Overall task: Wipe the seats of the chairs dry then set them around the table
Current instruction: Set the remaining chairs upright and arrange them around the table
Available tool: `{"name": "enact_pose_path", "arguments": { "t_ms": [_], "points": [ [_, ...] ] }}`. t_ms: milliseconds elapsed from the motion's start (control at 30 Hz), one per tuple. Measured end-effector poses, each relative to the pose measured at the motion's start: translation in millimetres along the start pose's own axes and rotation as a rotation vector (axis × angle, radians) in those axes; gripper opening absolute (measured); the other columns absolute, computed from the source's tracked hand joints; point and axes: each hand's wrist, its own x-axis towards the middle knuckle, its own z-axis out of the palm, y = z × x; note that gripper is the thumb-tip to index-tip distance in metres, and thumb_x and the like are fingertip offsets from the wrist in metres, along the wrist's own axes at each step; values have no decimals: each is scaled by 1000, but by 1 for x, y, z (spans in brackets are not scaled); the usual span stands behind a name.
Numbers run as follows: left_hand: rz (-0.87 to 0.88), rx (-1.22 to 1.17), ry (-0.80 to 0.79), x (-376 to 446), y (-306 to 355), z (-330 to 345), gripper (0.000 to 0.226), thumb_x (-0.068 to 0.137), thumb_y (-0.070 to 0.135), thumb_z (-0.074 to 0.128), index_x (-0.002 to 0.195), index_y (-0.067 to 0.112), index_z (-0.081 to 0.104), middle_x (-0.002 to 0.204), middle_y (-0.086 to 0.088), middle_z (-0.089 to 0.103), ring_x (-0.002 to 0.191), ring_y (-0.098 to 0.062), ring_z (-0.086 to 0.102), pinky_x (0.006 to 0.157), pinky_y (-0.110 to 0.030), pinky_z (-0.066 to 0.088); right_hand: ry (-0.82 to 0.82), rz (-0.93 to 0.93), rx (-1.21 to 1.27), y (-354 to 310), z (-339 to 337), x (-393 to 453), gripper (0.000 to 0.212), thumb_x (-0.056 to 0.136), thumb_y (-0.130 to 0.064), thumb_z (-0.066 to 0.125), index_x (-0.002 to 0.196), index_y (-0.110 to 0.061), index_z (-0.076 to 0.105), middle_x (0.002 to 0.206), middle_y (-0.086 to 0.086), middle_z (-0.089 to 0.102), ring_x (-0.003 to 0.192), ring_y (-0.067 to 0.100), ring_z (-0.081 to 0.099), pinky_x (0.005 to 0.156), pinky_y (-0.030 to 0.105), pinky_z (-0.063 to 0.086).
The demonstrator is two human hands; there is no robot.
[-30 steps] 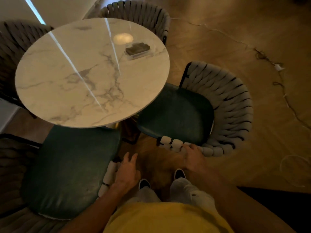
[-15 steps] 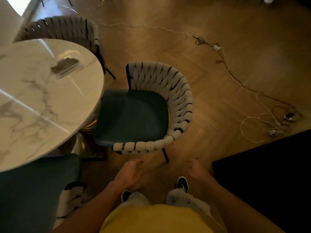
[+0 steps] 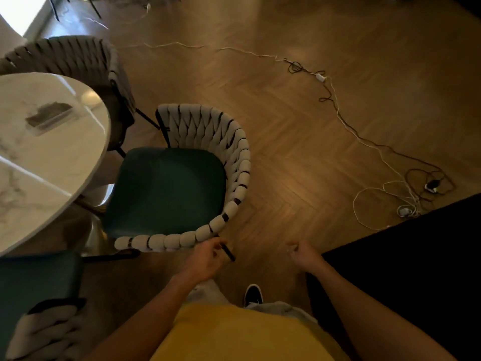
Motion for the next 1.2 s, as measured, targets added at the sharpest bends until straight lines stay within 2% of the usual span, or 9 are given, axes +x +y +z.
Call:
{"name": "enact_pose_path", "arguments": {
  "t_ms": [200,267,400,600,733,867,967,1100,1200],
  "points": [
    [0,-130,72,27,27,-7,41,95,16,59,134,26,51,115,12,58,97,1,54,69,-7,43,0,-102,-46,-34,-32,41,36,94,-16,48,128,-7,56,122,12,61,105,23,59,87,26,47],
    [-7,-176,128,47,35,-15,41,93,15,61,133,26,54,120,8,62,100,0,56,76,-9,45,-5,-140,-70,-53,-42,57,33,95,-12,45,124,-2,58,117,14,62,96,21,59,80,25,45],
    [-19,-269,192,97,53,-32,36,94,19,60,129,27,57,116,8,63,98,-2,59,78,-14,47,-22,-195,-109,-94,-66,103,32,95,-13,47,123,-3,58,121,12,61,109,25,58,89,30,46],
    [-106,-456,270,194,76,-55,36,94,15,60,129,23,58,112,6,62,99,-6,59,82,-18,48,-85,-300,-246,-162,-117,192,33,93,-8,50,124,-1,58,120,13,62,105,25,59,76,21,41],
    [-237,-610,359,250,77,-73,33,93,18,63,125,22,61,103,5,65,93,-5,61,83,-23,52,-141,-307,-304,-200,-150,243,44,95,-14,51,139,-11,46,119,12,60,86,15,56,71,19,41],
    [-373,-754,437,293,70,-86,29,92,17,63,120,25,63,100,5,66,94,-9,62,76,-20,47,-182,-296,-390,-224,-175,292,44,96,-14,50,139,-19,45,109,6,63,76,10,55,64,18,46],
    [-443,-797,475,313,69,-98,30,92,16,62,120,24,63,99,5,67,93,-7,62,77,-20,47,-208,-274,-433,-238,-189,322,46,94,-12,53,139,-19,45,101,13,66,58,8,51,54,18,46],
    [-518,-828,532,331,75,-117,29,92,17,61,120,25,62,99,8,65,92,-6,60,76,-17,45,-256,-322,-450,-261,-200,350,50,95,-14,53,143,-19,39,87,9,63,58,10,52,47,12,43],
    [-573,-836,571,346,87,-131,30,93,19,62,122,24,61,103,6,65,96,-9,60,84,-23,46,-329,-359,-510,-289,-204,375,48,95,-18,53,142,-21,40,99,8,65,71,12,58,62,16,50]
  ]
}}
